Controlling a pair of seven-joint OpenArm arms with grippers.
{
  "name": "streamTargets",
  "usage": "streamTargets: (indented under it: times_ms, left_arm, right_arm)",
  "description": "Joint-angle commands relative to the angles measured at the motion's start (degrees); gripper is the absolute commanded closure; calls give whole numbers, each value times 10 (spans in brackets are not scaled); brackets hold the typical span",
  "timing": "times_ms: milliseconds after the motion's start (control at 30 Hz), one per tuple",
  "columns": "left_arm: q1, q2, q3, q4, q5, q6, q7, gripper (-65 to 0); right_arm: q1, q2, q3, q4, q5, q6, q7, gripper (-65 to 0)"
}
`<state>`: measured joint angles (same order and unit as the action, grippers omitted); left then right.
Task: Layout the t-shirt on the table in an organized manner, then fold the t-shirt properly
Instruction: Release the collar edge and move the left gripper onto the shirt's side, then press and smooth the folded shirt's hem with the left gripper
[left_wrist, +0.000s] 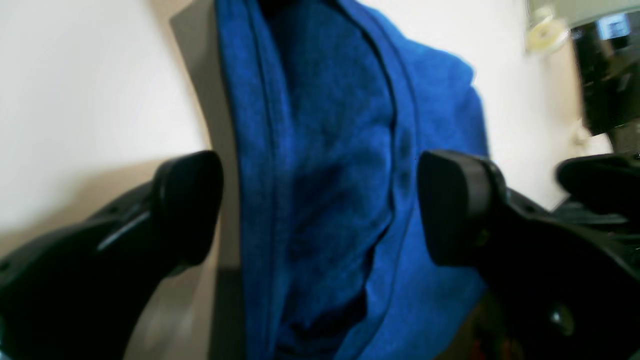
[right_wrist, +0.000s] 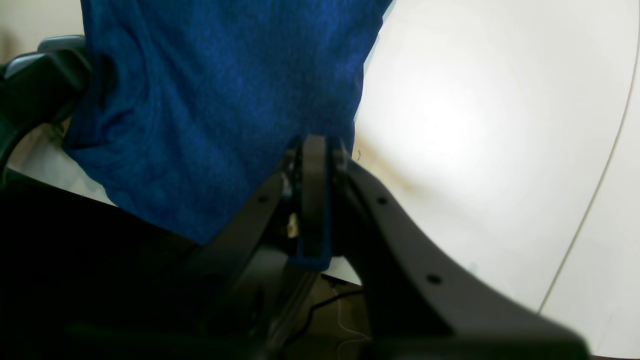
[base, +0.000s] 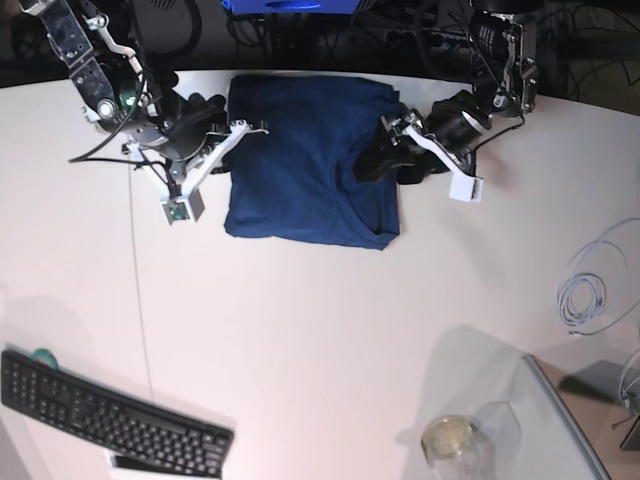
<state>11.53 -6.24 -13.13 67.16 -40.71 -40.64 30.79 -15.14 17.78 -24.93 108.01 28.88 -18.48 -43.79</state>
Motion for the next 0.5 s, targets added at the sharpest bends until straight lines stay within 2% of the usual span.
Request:
streamTargets:
  times_ms: [0,300,367,467]
  left_arm:
    - [-7,-3,7,-8,8,6,10,-587]
    - [-23,-2,53,-37,8,6,8,-579]
    - [-23,-1,55,-37,8,6,8,-510]
    - [-25,-3,52,-41,8,6,8,-327]
  right_arm:
    - [3,2,2,10,1,2,8,-20]
    - [2,2,3,10,1,2,13,-18]
    - [2,2,3,10,1,2,13,-17]
    - [3,2,4,13,1,2,15,-17]
